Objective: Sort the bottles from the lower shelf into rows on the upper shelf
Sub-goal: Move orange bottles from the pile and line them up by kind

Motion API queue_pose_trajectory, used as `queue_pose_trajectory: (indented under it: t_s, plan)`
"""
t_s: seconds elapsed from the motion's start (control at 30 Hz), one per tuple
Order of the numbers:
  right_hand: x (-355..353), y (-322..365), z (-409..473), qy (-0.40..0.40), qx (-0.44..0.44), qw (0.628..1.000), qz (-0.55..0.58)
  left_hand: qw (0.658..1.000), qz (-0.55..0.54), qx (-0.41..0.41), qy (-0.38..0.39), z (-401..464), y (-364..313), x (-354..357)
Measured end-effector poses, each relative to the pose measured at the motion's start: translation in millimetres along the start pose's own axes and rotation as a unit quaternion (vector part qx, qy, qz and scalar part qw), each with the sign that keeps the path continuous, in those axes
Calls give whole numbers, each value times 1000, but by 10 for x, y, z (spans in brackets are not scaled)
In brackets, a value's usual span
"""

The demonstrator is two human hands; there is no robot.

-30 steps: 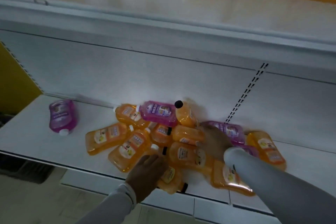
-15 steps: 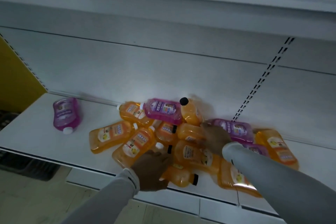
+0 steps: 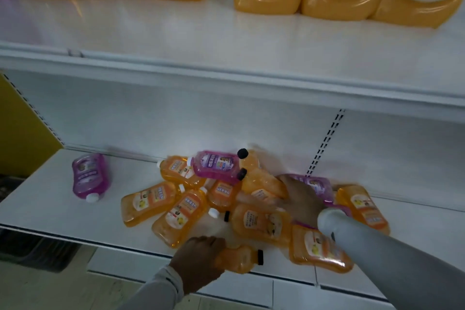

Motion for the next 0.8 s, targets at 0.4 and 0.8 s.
queue_pose_trajectory:
  t_s: [0.4, 0.8]
  plan:
    - [-910, 641, -1219, 6, -36, 998, 56, 919, -372, -77, -105, -1219, -219, -931]
    - [-1957, 1078, -2392, -34, -174, 979, 96, 860, -419, -84, -279, -2320, -1269, -2003]
Point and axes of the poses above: each hand's wrist, its own z-axis towards the middle knuckle, its own x-axis out of the palm, y = z × x, the point moved 3 cm from there along z, towards the middle knuckle, and after that the axes turned 3 degrees about -z, right-handed, at the moved point
